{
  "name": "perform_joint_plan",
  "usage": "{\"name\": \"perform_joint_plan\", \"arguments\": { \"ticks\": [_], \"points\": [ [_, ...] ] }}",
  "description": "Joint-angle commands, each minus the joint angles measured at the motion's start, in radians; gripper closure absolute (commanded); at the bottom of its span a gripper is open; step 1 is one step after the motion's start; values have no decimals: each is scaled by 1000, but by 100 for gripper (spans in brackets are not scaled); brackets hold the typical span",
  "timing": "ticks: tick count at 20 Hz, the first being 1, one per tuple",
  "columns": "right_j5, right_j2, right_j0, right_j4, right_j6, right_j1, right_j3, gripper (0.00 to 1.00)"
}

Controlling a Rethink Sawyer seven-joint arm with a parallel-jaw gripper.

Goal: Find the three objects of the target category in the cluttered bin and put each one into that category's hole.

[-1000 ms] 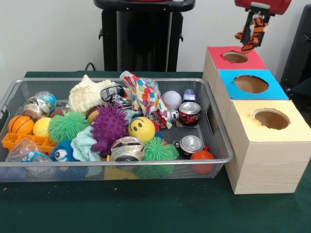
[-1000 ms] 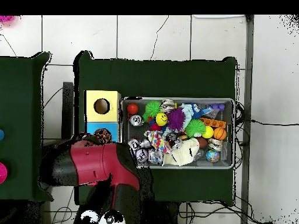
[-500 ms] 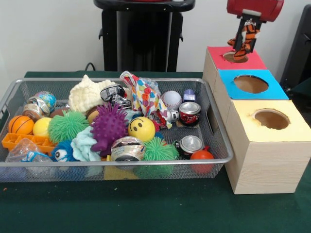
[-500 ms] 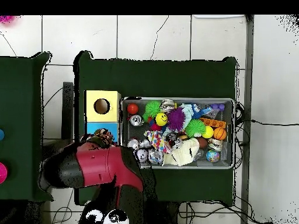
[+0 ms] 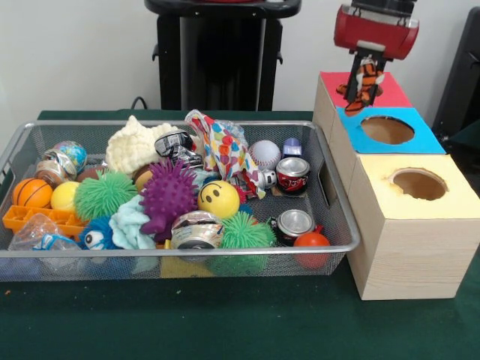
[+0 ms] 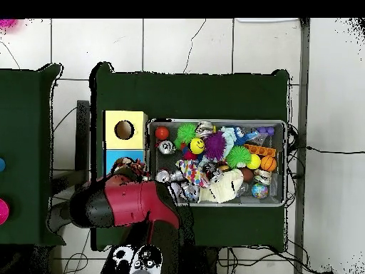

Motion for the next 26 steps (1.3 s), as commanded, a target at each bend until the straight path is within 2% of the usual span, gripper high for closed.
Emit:
{"name": "perform_joint_plan", "arguments": {
  "ticks": [1, 10, 18, 26],
  "points": [
    [-115, -1, -10, -28, 158, 87, 105, 100],
    [-117, -33, 30, -1, 160, 77, 118, 100],
    [-51, -53, 70, 18, 147, 11, 138, 100],
    [-41, -83, 131, 28, 171, -20, 164, 100]
  ]
}}
